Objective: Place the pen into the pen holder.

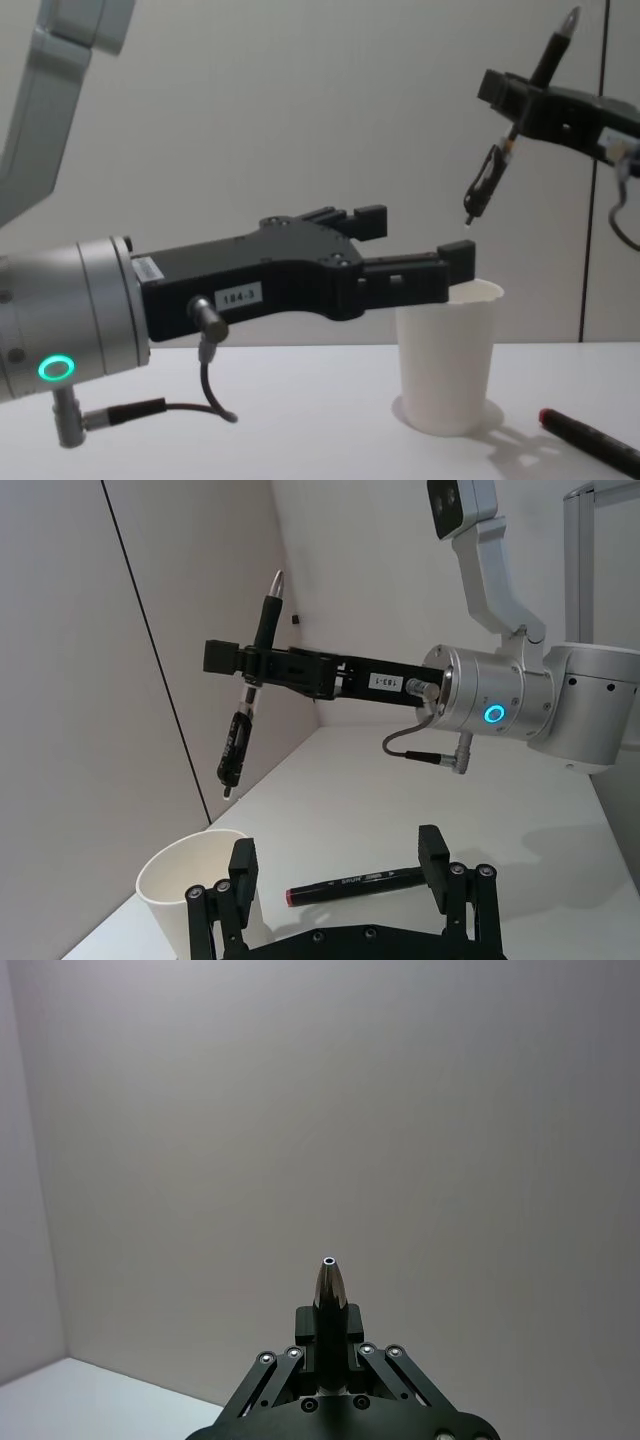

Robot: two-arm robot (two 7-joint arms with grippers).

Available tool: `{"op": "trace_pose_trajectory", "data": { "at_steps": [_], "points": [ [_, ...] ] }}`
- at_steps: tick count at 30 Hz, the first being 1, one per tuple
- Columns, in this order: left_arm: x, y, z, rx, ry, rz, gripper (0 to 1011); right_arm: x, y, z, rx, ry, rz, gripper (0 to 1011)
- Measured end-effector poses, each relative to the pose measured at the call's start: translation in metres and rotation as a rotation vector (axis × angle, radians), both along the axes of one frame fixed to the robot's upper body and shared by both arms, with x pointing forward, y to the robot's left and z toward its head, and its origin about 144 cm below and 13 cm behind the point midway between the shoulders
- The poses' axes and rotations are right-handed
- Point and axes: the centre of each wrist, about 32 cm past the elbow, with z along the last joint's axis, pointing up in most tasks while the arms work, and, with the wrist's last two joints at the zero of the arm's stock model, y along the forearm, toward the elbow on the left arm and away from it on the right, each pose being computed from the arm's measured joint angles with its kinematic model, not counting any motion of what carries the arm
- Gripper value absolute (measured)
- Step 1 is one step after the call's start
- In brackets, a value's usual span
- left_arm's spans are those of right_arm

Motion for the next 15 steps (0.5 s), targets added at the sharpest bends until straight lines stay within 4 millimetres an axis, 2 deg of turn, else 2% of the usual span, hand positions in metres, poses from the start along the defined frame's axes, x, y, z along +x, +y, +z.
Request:
{"op": "trace_pose_trajectory", "data": {
  "at_steps": [15],
  "points": [
    [0.000,0.000,0.000,0.000,0.000,0.000,1001,0.014,0.011,-0.008,-0.197,-0.038,-0.053,145]
  ]
}}
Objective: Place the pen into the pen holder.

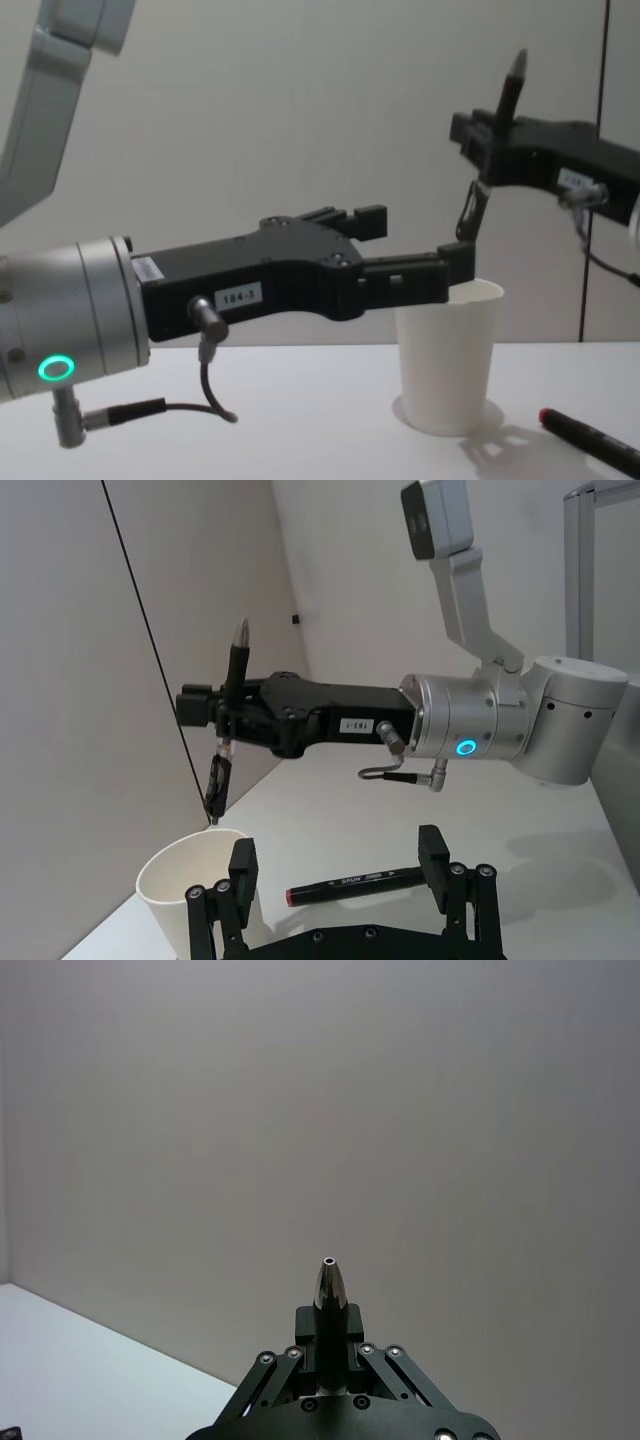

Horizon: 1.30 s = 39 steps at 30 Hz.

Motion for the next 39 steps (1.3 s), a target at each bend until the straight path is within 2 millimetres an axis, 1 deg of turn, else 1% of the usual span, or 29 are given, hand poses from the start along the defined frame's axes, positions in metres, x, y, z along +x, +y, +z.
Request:
{"op": "trace_pose_trajectory", "data": {
  "at_steps": [7,12,28,30,32,36,37,39],
  "points": [
    [0.000,0.000,0.000,0.000,0.000,0.000,1001,0.005,0.005,-0.006,-0.047,0.008,-0.014,145],
    [0.000,0.000,0.000,0.000,0.000,0.000,1001,0.011,0.009,-0.013,-0.079,0.023,-0.028,145],
    [0.000,0.000,0.000,0.000,0.000,0.000,1001,0.026,0.020,-0.026,-0.096,0.091,-0.054,152],
    [0.000,0.000,0.000,0.000,0.000,0.000,1001,0.028,0.022,-0.027,-0.096,0.099,-0.057,192],
    [0.000,0.000,0.000,0.000,0.000,0.000,1001,0.029,0.023,-0.028,-0.096,0.104,-0.058,264],
    [0.000,0.000,0.000,0.000,0.000,0.000,1001,0.030,0.024,-0.029,-0.096,0.112,-0.060,360],
    [0.000,0.000,0.000,0.000,0.000,0.000,1001,0.031,0.024,-0.030,-0.096,0.114,-0.061,419],
    [0.000,0.000,0.000,0.000,0.000,0.000,1001,0.031,0.025,-0.030,-0.096,0.118,-0.062,478]
  ]
}}
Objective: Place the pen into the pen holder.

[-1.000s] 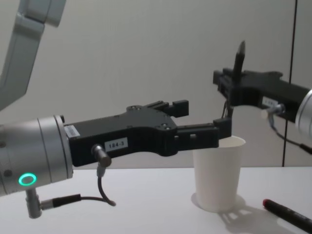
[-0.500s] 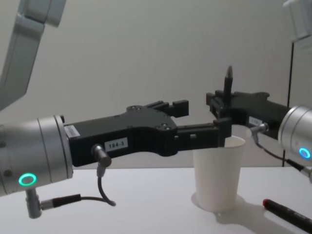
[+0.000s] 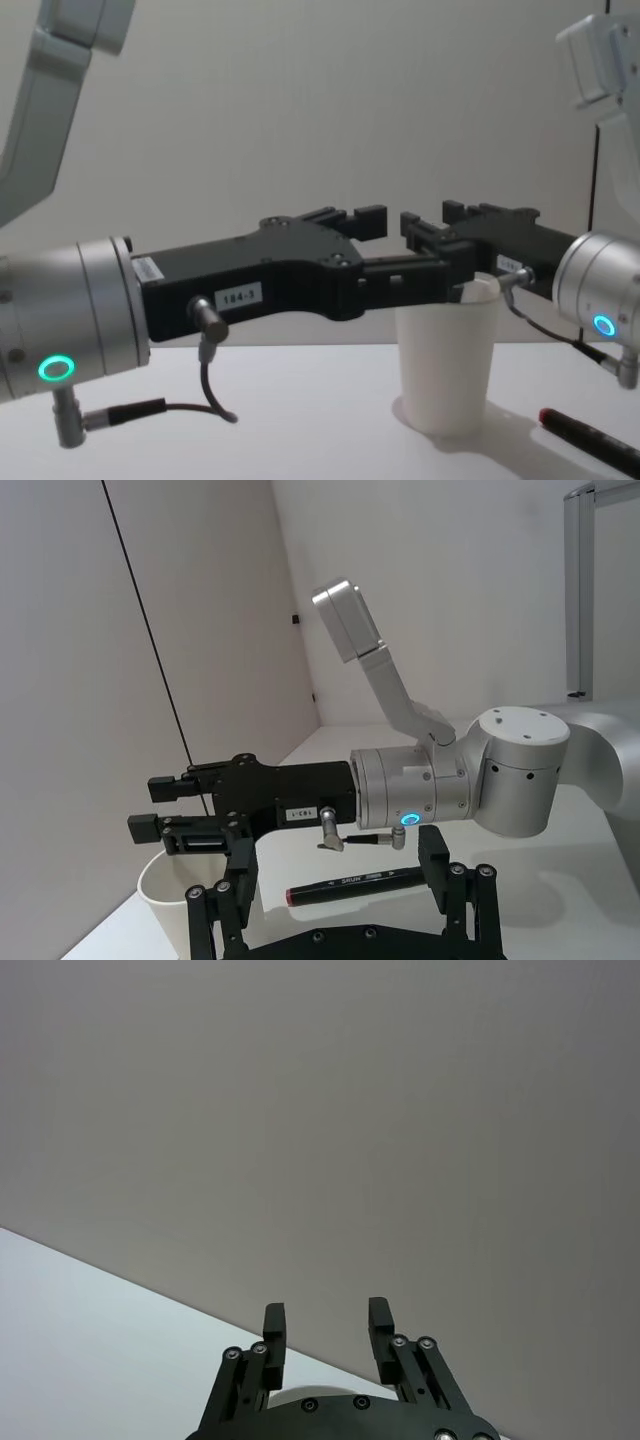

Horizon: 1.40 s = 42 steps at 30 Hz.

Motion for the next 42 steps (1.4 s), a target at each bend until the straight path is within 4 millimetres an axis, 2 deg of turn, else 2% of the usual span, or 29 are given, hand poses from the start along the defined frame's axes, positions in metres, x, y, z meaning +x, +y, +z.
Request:
{"op": "trace_pose_trajectory", "data": {
  "at_steps": [5,6,14,15,17,18,42],
  "points": [
    [0.000,0.000,0.000,0.000,0.000,0.000,1001,0.001,0.001,-0.001,0.000,0.004,-0.001,618],
    [0.000,0.000,0.000,0.000,0.000,0.000,1001,0.001,0.001,-0.001,0.000,0.006,-0.002,679],
    [0.000,0.000,0.000,0.000,0.000,0.000,1001,0.002,0.001,-0.001,0.001,0.008,-0.003,883],
    [0.000,0.000,0.000,0.000,0.000,0.000,1001,0.002,0.001,-0.001,0.003,0.007,-0.002,939],
    [0.000,0.000,0.000,0.000,0.000,0.000,1001,0.001,0.001,0.000,0.011,0.005,-0.001,952],
    [0.000,0.000,0.000,0.000,0.000,0.000,1001,0.001,0.000,0.001,0.013,0.003,-0.001,997],
    [0.000,0.000,0.000,0.000,0.000,0.000,1001,-0.015,-0.019,0.024,0.125,-0.037,-0.004,1001]
  ]
}}
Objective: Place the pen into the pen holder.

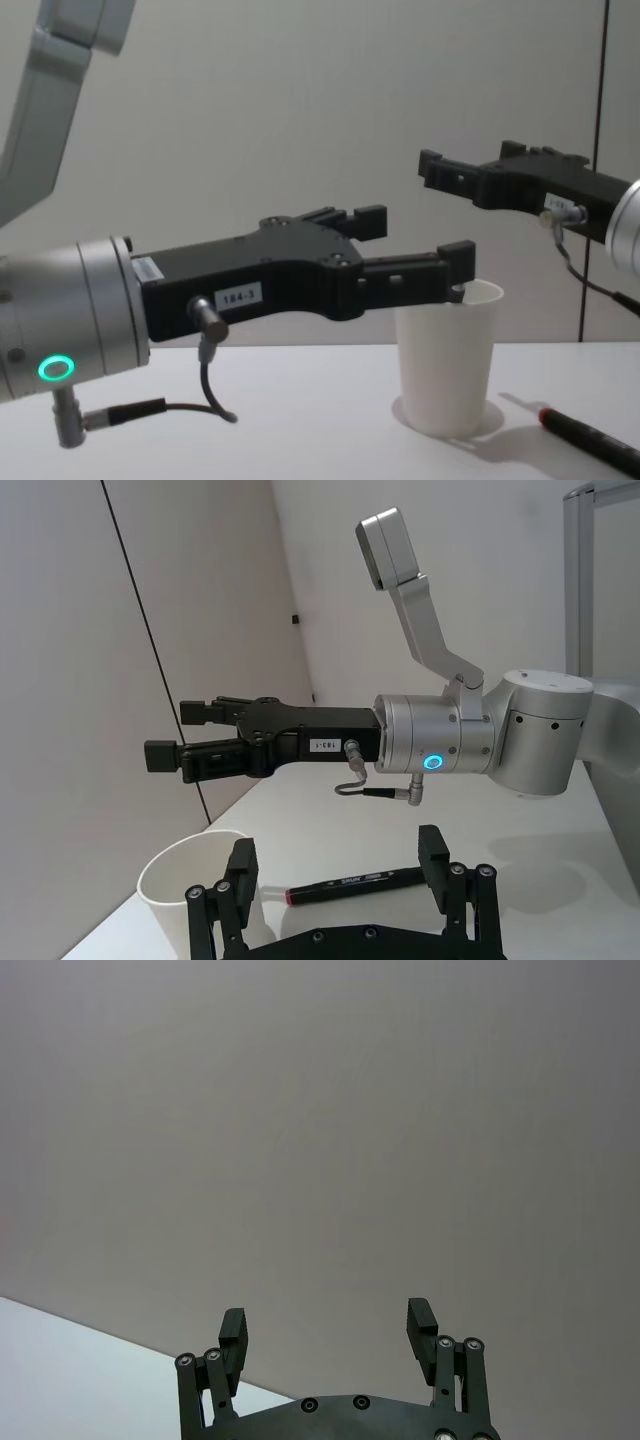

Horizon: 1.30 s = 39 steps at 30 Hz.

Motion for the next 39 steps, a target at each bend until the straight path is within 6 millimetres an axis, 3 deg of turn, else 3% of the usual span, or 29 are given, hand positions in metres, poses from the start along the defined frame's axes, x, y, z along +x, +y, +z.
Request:
{"op": "trace_pose_trajectory", "data": {
  "at_steps": [11,39],
  "points": [
    [0.000,-0.003,-0.001,0.009,-0.001,0.069,1001,-0.012,-0.008,-0.006,-0.004,0.024,-0.027,1001],
    [-0.001,-0.019,-0.006,0.057,-0.031,0.427,1001,-0.079,-0.044,-0.025,-0.046,0.140,-0.147,1001]
  ]
}}
